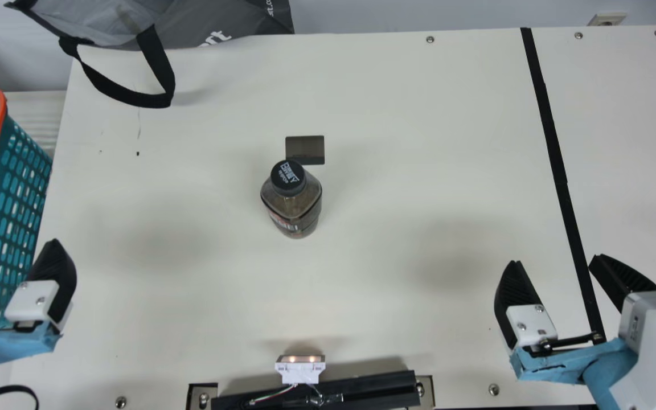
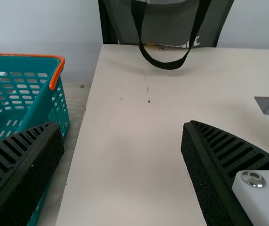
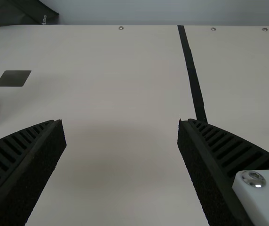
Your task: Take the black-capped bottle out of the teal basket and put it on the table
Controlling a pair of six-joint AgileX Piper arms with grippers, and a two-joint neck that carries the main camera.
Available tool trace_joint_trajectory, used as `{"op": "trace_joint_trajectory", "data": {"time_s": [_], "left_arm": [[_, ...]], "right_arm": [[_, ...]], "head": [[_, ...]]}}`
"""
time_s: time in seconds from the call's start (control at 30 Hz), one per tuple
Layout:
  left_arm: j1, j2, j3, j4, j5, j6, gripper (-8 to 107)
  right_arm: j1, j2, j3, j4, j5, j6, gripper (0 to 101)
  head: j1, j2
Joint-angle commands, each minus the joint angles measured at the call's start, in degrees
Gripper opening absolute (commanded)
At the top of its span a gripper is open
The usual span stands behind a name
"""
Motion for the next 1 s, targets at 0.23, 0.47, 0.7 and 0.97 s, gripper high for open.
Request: {"op": "trace_joint_trajectory", "data": {"time_s": [0.23, 0.47, 0.7, 0.97], "left_arm": [[2.94, -2.55, 0.61, -4.65, 2.79, 4.36, 107], [4.89, -4.21, 1.40, -7.72, 3.84, 8.25, 107], [6.62, -5.36, 1.72, -10.64, 4.35, 12.09, 107], [8.75, -6.32, 1.85, -13.93, 5.02, 16.15, 107]], "right_arm": [[0.00, 0.00, 0.00, 0.00, 0.00, 0.00, 91], [0.00, 0.00, 0.00, 0.00, 0.00, 0.00, 91], [0.00, 0.00, 0.00, 0.00, 0.00, 0.00, 91], [0.00, 0.00, 0.00, 0.04, -0.08, 0.00, 91]], "head": [[-0.51, 0.47], [-0.51, 0.47], [-0.51, 0.47], [-0.51, 0.47]]}}
